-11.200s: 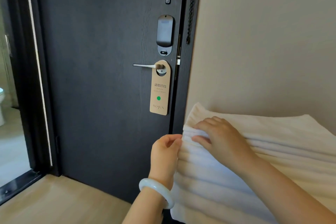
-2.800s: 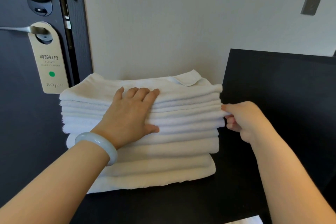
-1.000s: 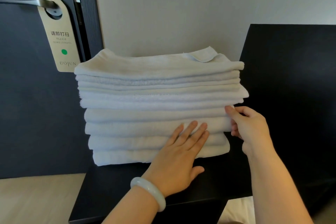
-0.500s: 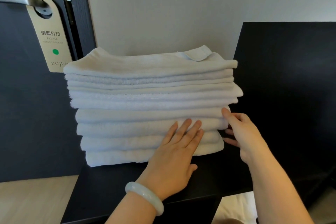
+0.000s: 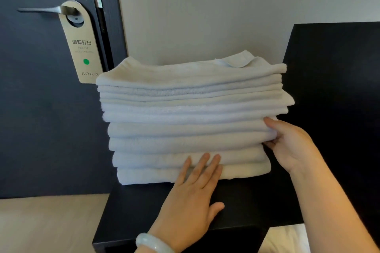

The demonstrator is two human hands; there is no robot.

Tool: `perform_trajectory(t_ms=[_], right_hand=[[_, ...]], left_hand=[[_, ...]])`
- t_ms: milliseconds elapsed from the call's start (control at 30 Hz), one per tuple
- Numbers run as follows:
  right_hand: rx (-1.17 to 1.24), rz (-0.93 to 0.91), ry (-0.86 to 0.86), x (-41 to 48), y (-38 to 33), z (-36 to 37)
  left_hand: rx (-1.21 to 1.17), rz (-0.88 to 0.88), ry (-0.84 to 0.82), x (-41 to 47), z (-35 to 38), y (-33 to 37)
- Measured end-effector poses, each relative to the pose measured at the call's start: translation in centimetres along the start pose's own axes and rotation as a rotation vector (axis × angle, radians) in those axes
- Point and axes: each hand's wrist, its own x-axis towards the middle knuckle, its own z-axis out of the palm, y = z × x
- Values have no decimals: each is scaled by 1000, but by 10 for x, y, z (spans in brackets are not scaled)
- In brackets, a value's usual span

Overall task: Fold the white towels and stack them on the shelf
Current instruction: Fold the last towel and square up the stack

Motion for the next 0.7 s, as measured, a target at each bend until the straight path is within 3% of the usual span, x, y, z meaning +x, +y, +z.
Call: perform_trajectory(t_ms=[133,233,300,400,467,567,600,700], right_hand=[[14,10,7,-5,13,-2],[-71,14,-5,-24,22,-13],[-169,-10,-15,-37,29,-17],[-254,-24,-62,-48,49,-10],[-232,-38,-46,-52,61,-2],[-232,-68,-29,-52,75,1],[-263,-73,-16,-51,78,1],[-397,-60,155,-43,79,-8]], left_hand=[[-92,22,-35,4,-5,2],[-252,26,67,-8,-9,-5],[-404,-118,288,-26,-9,-16],[-534,-478,740,-54,-4,-32],[-621,-721,912,-64,0,-42],[-1169,-966,881,-60,-5,-52],[-1307,-938,877,-57,-8,-56],[-1365,-837,879,-53,-16,-64]])
